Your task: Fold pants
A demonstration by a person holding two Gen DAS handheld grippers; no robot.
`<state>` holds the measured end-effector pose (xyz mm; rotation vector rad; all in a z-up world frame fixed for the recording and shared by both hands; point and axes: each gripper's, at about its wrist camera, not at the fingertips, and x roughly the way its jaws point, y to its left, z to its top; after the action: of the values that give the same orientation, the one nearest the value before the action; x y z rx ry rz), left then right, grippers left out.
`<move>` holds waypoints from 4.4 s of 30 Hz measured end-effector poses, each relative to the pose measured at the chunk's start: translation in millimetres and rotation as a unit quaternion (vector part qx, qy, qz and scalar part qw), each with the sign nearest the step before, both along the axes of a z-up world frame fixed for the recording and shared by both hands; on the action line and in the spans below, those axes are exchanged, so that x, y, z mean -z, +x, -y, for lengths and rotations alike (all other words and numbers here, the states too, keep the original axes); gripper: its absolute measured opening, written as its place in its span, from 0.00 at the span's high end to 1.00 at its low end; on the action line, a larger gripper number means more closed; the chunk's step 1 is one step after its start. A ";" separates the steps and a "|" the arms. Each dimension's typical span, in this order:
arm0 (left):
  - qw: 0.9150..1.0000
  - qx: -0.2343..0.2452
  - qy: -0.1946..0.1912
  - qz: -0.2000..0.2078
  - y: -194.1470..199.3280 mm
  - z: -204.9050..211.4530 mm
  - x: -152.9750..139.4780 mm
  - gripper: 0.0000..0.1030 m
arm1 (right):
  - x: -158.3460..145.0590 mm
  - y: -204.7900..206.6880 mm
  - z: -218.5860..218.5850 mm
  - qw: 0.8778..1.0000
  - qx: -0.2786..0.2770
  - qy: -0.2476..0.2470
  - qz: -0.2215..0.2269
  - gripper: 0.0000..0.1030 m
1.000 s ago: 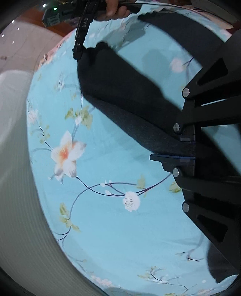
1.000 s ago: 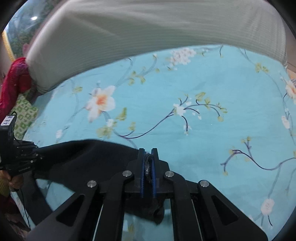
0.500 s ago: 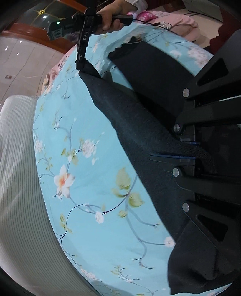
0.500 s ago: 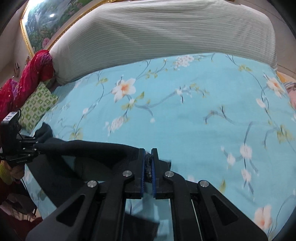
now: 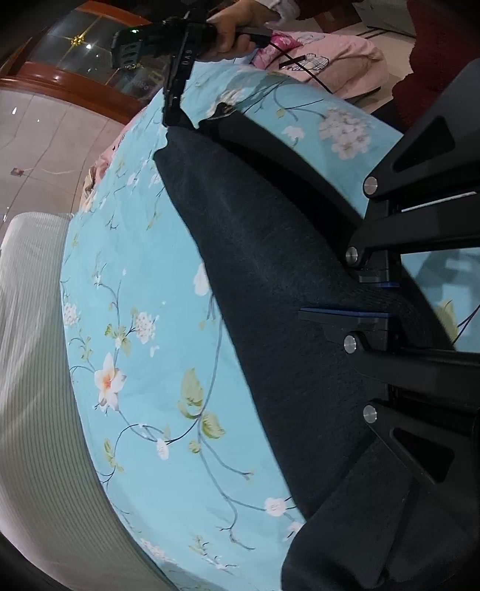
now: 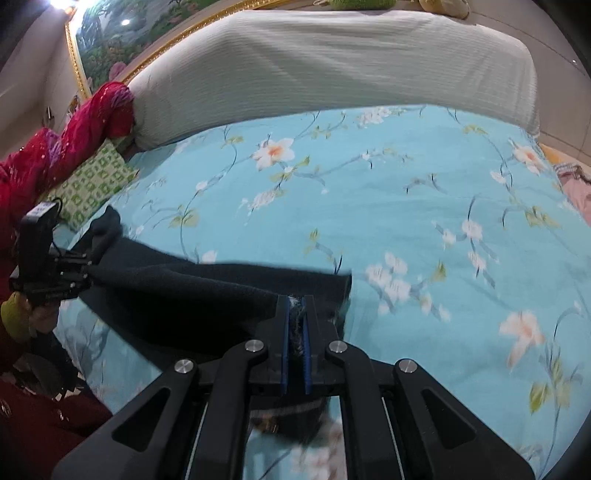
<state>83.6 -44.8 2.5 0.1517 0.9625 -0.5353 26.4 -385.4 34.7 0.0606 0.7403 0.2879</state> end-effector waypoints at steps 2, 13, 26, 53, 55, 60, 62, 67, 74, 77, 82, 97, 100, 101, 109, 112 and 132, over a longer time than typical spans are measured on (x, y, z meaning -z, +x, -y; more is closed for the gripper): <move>1.000 0.005 0.001 0.001 -6.1 -0.1 4.4 0.94 | 7.5 -6.6 0.0 1.000 0.004 0.002 -0.007 0.94; 1.000 -0.002 0.010 -0.017 -15.6 1.4 32.8 0.86 | 35.2 -24.6 -1.7 0.999 0.023 -0.006 -0.034 0.91; 0.992 -0.101 -0.062 -0.030 -44.8 -53.0 10.2 0.48 | 0.4 -52.1 -24.4 0.998 0.048 0.029 0.032 0.57; 0.906 -0.354 0.112 -0.205 145.3 -204.9 -12.1 0.22 | 41.3 47.1 -289.1 0.961 -0.256 0.089 -0.053 0.43; 0.901 -0.350 0.135 -0.216 156.3 -203.1 -0.8 0.23 | 45.9 55.0 -307.4 0.958 -0.268 0.081 -0.062 0.43; 0.904 -0.328 0.170 -0.217 162.5 -198.1 19.2 0.62 | 56.5 68.4 -335.6 0.954 -0.285 0.060 -0.071 0.43; 0.909 -0.322 0.155 -0.217 155.7 -202.8 22.3 0.85 | 60.5 71.7 -339.4 0.954 -0.286 0.051 -0.074 0.67; 0.923 -0.345 0.085 -0.149 112.1 -227.1 -4.1 0.94 | 56.9 71.4 -346.5 0.954 -0.291 0.038 -0.064 0.94; 0.915 -0.397 -0.057 -0.040 22.0 -261.3 -41.3 0.96 | 33.6 48.9 -352.1 0.947 -0.320 0.030 -0.025 0.94; 0.901 -0.423 -0.099 -0.009 -18.8 -268.3 -46.5 0.96 | 31.6 44.2 -359.3 0.945 -0.325 0.004 -0.015 0.94; 0.880 -0.450 -0.150 0.006 -64.9 -283.7 -30.4 0.96 | 33.3 37.9 -372.2 0.941 -0.338 -0.027 -0.012 0.94; 0.865 -0.464 -0.189 -0.011 -109.4 -301.5 18.8 0.96 | 47.6 14.9 -401.8 0.924 -0.363 -0.122 -0.007 0.94; 0.864 -0.465 -0.193 -0.016 -113.8 -302.7 26.3 0.96 | 51.6 12.3 -402.3 0.921 -0.366 -0.129 -0.011 0.94; 0.864 -0.466 -0.193 -0.017 -115.4 -302.5 28.5 0.96 | 53.1 11.4 -402.7 0.921 -0.367 -0.132 -0.011 0.94; 0.860 -0.469 -0.197 -0.022 -127.5 -309.6 37.6 0.94 | 61.0 10.6 -405.6 0.921 -0.367 -0.133 -0.019 0.90; 0.859 -0.475 -0.189 -0.012 -133.0 -310.6 30.9 0.88 | 59.2 11.7 -406.1 0.924 -0.363 -0.120 -0.026 0.81; 0.813 -0.534 -0.218 -0.087 -107.1 -352.9 31.3 0.28 | 29.5 129.7 -343.1 0.969 -0.217 0.073 -0.093 0.52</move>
<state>-23.6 308.1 -28.8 -0.8416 0.9171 0.3021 156.1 -42.3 5.2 0.0662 0.9147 0.7632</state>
